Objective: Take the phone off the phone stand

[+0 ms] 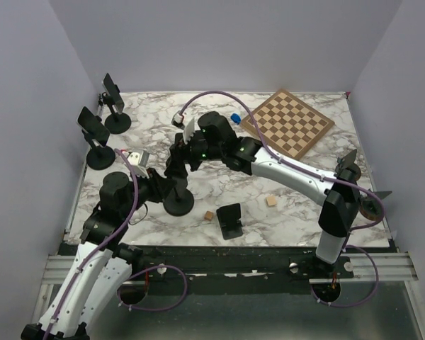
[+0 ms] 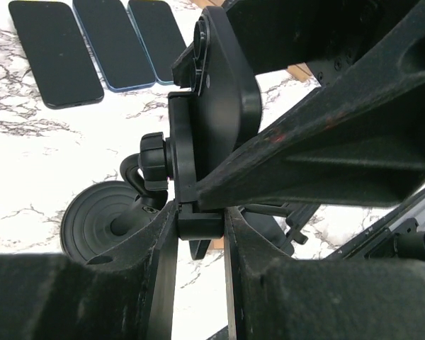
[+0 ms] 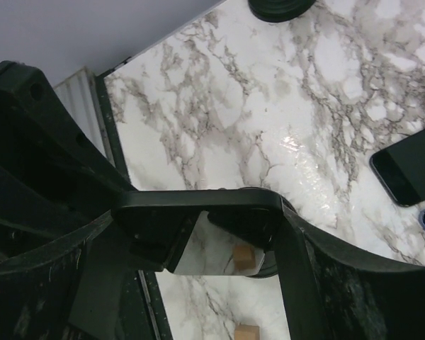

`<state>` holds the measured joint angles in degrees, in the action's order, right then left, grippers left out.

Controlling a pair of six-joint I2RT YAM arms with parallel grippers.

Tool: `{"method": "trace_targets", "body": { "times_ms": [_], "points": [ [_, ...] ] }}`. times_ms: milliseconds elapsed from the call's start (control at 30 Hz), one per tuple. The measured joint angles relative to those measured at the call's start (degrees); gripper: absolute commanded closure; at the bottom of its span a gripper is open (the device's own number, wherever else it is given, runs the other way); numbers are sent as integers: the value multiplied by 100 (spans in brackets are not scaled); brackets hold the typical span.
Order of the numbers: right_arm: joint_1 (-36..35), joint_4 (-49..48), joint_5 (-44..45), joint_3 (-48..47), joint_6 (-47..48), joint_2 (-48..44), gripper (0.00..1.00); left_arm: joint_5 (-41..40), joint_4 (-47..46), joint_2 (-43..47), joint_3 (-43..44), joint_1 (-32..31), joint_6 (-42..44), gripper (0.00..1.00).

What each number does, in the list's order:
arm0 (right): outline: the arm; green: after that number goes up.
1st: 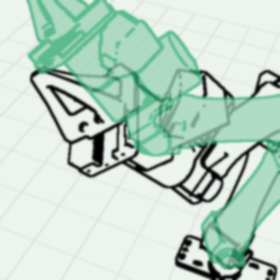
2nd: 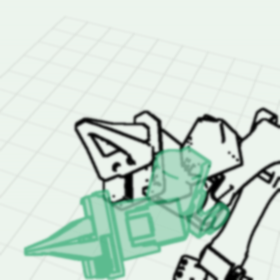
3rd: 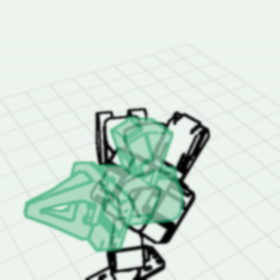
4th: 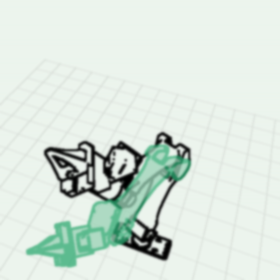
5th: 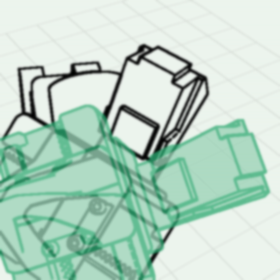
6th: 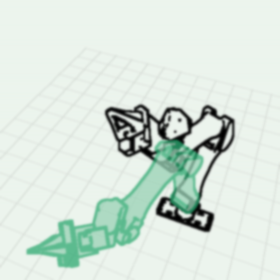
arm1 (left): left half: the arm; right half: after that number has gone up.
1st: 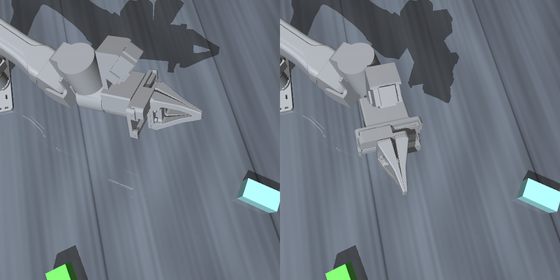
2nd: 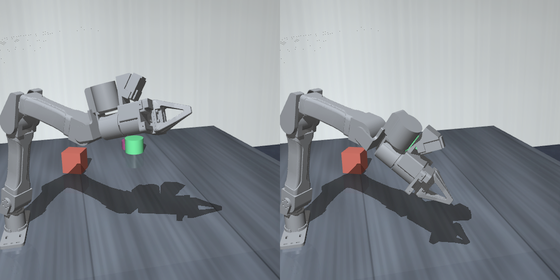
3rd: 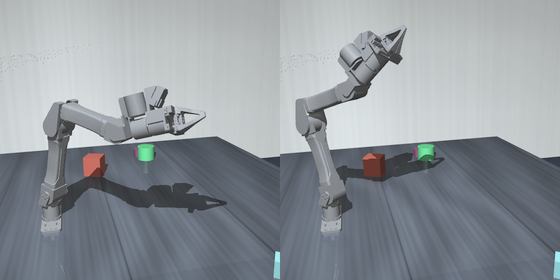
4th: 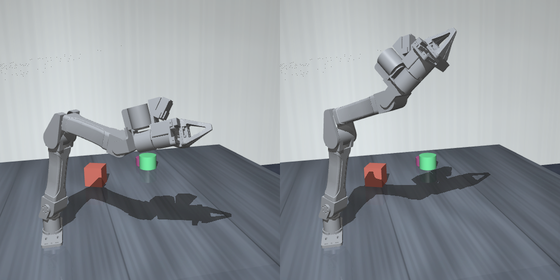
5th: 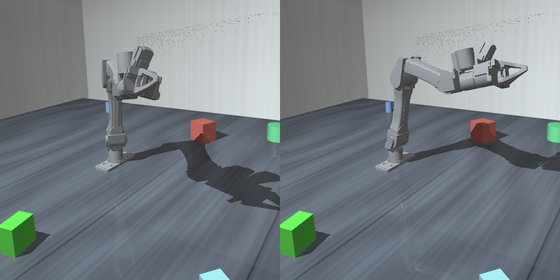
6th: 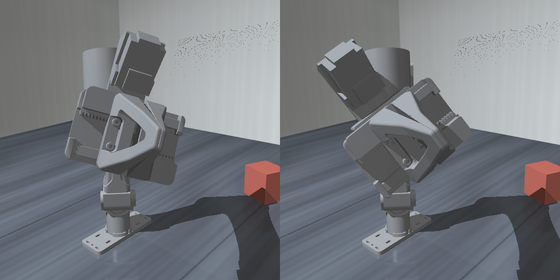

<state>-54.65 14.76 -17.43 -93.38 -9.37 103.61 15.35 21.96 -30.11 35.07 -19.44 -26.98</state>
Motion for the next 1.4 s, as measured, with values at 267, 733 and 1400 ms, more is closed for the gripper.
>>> {"method": "trace_targets", "body": {
  "times_ms": [267, 733, 1400],
  "points": [
    [452, 334, -1690, -439, 280, 354, 99, 411, -155, 118, -127, 138, 105, 100],
    [688, 634, -3209, -793, 702, 699, 99, 1150, -278, 92, -229, 236, 164, 100],
    [634, -1274, -2852, 863, -1843, -651, 99, 1578, 575, 363, 98, 190, 184, 47]
  ]
}}
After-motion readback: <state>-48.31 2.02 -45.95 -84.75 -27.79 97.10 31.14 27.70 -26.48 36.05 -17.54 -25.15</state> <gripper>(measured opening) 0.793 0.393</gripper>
